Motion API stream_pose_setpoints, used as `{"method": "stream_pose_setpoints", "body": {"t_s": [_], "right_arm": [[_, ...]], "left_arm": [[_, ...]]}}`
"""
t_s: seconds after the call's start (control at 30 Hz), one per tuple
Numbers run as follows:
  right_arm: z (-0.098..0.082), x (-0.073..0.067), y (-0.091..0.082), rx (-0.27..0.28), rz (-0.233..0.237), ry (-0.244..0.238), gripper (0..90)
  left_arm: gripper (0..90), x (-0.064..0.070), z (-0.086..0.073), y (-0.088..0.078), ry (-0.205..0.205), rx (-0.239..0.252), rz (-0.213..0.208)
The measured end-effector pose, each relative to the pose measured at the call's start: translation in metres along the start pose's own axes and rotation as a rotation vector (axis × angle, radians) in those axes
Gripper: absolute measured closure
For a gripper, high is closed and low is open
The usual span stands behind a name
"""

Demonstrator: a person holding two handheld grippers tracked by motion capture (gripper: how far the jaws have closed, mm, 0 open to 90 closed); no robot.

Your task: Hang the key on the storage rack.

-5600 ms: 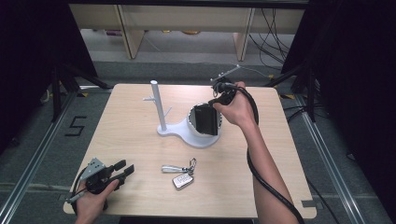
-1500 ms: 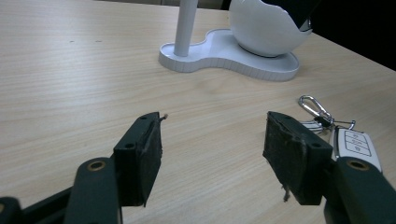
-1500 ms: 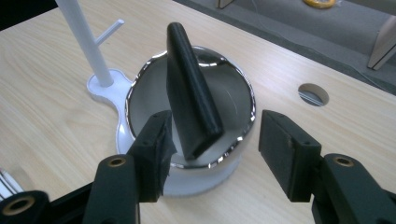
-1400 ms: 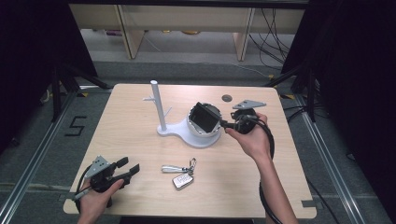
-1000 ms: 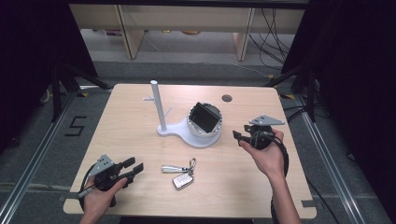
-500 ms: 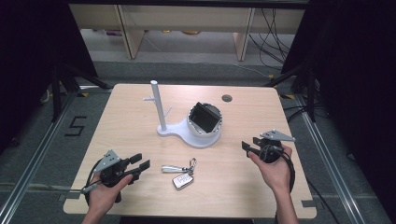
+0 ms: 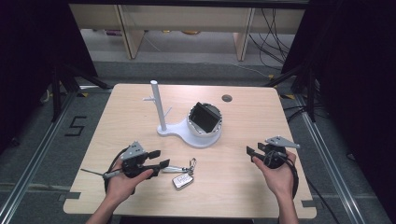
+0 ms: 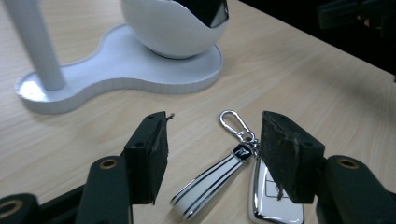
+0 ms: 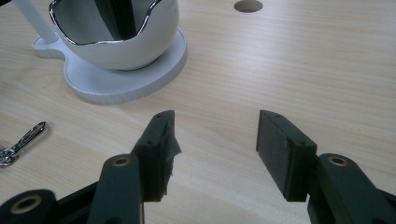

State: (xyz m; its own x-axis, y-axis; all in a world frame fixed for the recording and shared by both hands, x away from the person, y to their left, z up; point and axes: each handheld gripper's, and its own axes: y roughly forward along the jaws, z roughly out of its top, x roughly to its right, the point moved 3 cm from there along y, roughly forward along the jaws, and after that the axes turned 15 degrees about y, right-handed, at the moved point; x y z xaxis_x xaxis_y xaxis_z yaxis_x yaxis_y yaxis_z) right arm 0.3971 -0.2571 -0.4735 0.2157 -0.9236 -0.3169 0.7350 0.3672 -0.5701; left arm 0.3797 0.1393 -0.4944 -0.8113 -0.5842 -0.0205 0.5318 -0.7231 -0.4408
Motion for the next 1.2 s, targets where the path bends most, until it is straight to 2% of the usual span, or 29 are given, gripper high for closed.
{"method": "stream_pose_setpoints", "body": {"t_s": [0.03,0.07,0.1,0.13,0.17,0.2,0.23,0.33,0.37,0.4,0.43,0.47,0.5,0.53,0.57,0.63,0.67,0.7,0.73,0.77,0.8,0.83,0.87,0.93,0.97,1.13,1.17,1.2], "right_arm": [[-0.002,-0.003,-0.001,-0.016,-0.007,0.044,48.0],[-0.003,-0.002,-0.002,-0.032,-0.021,0.041,47.8],[-0.003,-0.002,0.000,-0.020,-0.017,0.037,47.5],[-0.004,-0.002,-0.001,-0.029,-0.013,0.040,47.5],[-0.003,-0.002,-0.001,-0.025,-0.017,0.034,47.3],[-0.004,-0.002,-0.001,-0.027,-0.016,0.033,47.2],[-0.002,0.000,0.000,-0.024,-0.013,0.006,47.0],[-0.001,-0.001,-0.002,-0.027,-0.022,-0.001,46.9],[-0.003,-0.004,-0.003,-0.035,-0.033,0.036,46.8],[-0.003,-0.005,-0.002,-0.029,-0.014,0.034,46.7],[-0.002,-0.005,-0.003,-0.036,-0.027,0.026,46.7],[-0.001,-0.003,-0.001,-0.021,-0.011,-0.005,46.6],[-0.002,-0.006,-0.003,-0.037,-0.028,0.028,46.6],[-0.001,-0.003,-0.002,-0.018,-0.027,-0.013,46.6],[-0.002,-0.004,-0.001,-0.020,-0.033,0.001,46.6],[-0.001,-0.003,-0.002,-0.022,-0.032,-0.011,46.5],[-0.003,-0.006,-0.001,-0.027,-0.025,0.027,46.5],[-0.002,-0.004,-0.001,-0.023,-0.039,-0.004,46.5],[-0.002,-0.004,-0.001,-0.027,-0.037,-0.013,46.4],[-0.003,-0.007,-0.001,-0.030,-0.027,0.027,46.4],[-0.003,-0.008,-0.001,-0.030,-0.025,0.031,46.4],[-0.004,-0.008,-0.001,-0.036,-0.021,0.029,46.3],[-0.002,-0.006,-0.001,-0.027,-0.015,-0.010,46.2],[-0.002,-0.007,-0.001,-0.030,-0.018,-0.012,46.2],[-0.003,-0.008,0.000,-0.029,-0.014,-0.014,46.1],[-0.003,-0.009,0.000,-0.040,-0.024,-0.021,46.0],[-0.004,-0.009,0.002,-0.038,-0.012,-0.017,45.9],[-0.004,-0.009,0.002,-0.038,-0.012,-0.017,45.9]], "left_arm": [[41.6,0.002,0.002,0.005,0.001,-0.002,-0.014],[41.7,0.004,0.002,0.010,0.011,-0.016,-0.029],[41.8,0.007,0.003,0.014,0.019,-0.022,-0.034],[42.0,0.009,0.004,0.019,0.028,-0.032,-0.057],[42.3,0.011,0.005,0.022,0.030,-0.034,-0.058],[42.5,0.013,0.006,0.025,0.026,-0.040,-0.076],[43.1,0.015,0.006,0.028,0.020,-0.049,-0.082],[44.0,0.018,0.005,0.036,0.005,-0.074,-0.102],[44.9,0.018,0.005,0.038,0.002,-0.084,-0.118],[45.3,0.019,0.005,0.040,-0.007,-0.086,-0.114],[45.4,0.019,0.005,0.041,-0.007,-0.098,-0.125],[45.6,0.019,0.005,0.043,-0.015,-0.103,-0.125],[45.6,0.020,0.004,0.045,-0.023,-0.108,-0.132],[45.6,0.020,0.004,0.046,-0.026,-0.119,-0.134],[45.6,0.021,0.004,0.047,-0.039,-0.125,-0.137],[45.5,0.024,0.002,0.049,-0.043,-0.140,-0.148],[45.4,0.025,0.002,0.051,-0.042,-0.144,-0.140],[45.3,0.026,0.002,0.052,-0.042,-0.156,-0.147],[45.1,0.028,0.002,0.054,-0.049,-0.163,-0.150],[45.0,0.029,0.002,0.056,-0.054,-0.174,-0.146],[44.8,0.029,0.002,0.059,-0.051,-0.178,-0.156],[44.7,0.031,0.002,0.061,-0.059,-0.191,-0.143],[44.4,0.031,0.003,0.063,-0.063,-0.194,-0.154],[44.4,0.033,0.005,0.068,-0.078,-0.193,-0.141],[44.4,0.033,0.006,0.069,-0.088,-0.207,-0.155],[44.6,0.034,0.006,0.079,-0.106,-0.253,-0.116],[45.1,0.033,0.006,0.080,-0.097,-0.265,-0.121],[45.1,0.033,0.007,0.081,-0.105,-0.264,-0.108]]}}
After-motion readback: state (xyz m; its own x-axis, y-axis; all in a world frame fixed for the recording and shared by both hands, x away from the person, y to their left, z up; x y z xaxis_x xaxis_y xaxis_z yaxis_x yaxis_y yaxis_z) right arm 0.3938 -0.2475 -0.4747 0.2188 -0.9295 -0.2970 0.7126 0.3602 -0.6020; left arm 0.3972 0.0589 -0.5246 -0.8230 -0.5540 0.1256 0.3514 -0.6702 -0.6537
